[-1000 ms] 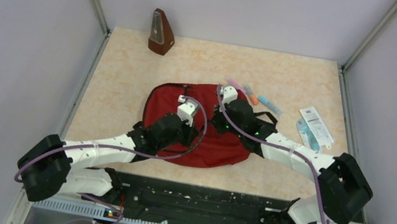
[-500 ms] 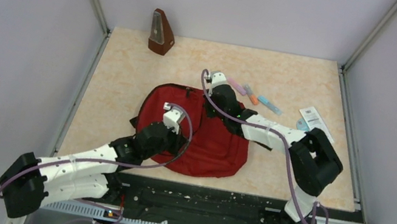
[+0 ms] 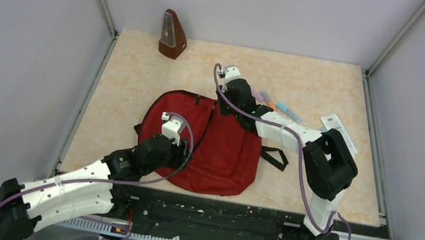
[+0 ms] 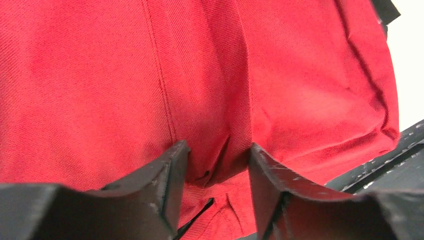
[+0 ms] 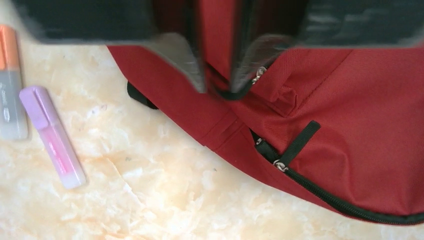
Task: Pack the student bag
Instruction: Unzip the student bag at the center of the board, then adjust the student bag at the center of the board.
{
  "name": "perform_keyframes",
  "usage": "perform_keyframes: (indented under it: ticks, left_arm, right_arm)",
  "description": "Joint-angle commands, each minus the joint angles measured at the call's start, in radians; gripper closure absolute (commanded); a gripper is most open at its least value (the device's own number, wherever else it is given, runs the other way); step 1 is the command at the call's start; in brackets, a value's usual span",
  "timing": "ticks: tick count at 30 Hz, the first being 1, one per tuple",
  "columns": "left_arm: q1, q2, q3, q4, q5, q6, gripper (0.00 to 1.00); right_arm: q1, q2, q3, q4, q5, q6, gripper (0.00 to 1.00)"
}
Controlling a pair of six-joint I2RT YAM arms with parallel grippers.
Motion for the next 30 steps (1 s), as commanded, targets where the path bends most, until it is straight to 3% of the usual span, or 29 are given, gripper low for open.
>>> perform_keyframes:
  ticks: [1,4,8,13,19,30]
  left_arm:
    - [-0.006,0.009,0.085,-0.086,-0.038,0.001,0.41]
    - [-0.006,0.049,0.145,-0.037,-0.064,0.031,0.32]
    - [-0.006,0.137,0.213,0.048,-0.110,0.050,0.26]
    - [-0.001,0.312,0.322,0.036,-0.241,0.008,0.20]
    - [0.020,0.483,0.428,-0.018,-0.286,-0.001,0.20]
    - [0.110,0.533,0.390,-0.029,-0.207,-0.019,0.27]
  right_arm:
    - [-0.026,-0.127,0.021,-0.028,0.005,-0.050,0.64]
    - [-0.026,-0.234,-0.042,-0.069,-0.003,-0.046,0.37]
    - [-0.027,-0.366,-0.122,-0.144,0.028,-0.017,0.25]
    - [-0.027,-0.495,-0.207,-0.236,0.058,0.008,0.23]
    - [-0.028,-0.586,-0.289,-0.264,0.065,0.036,0.22]
    - [-0.028,-0.614,-0.314,-0.288,0.059,0.056,0.23]
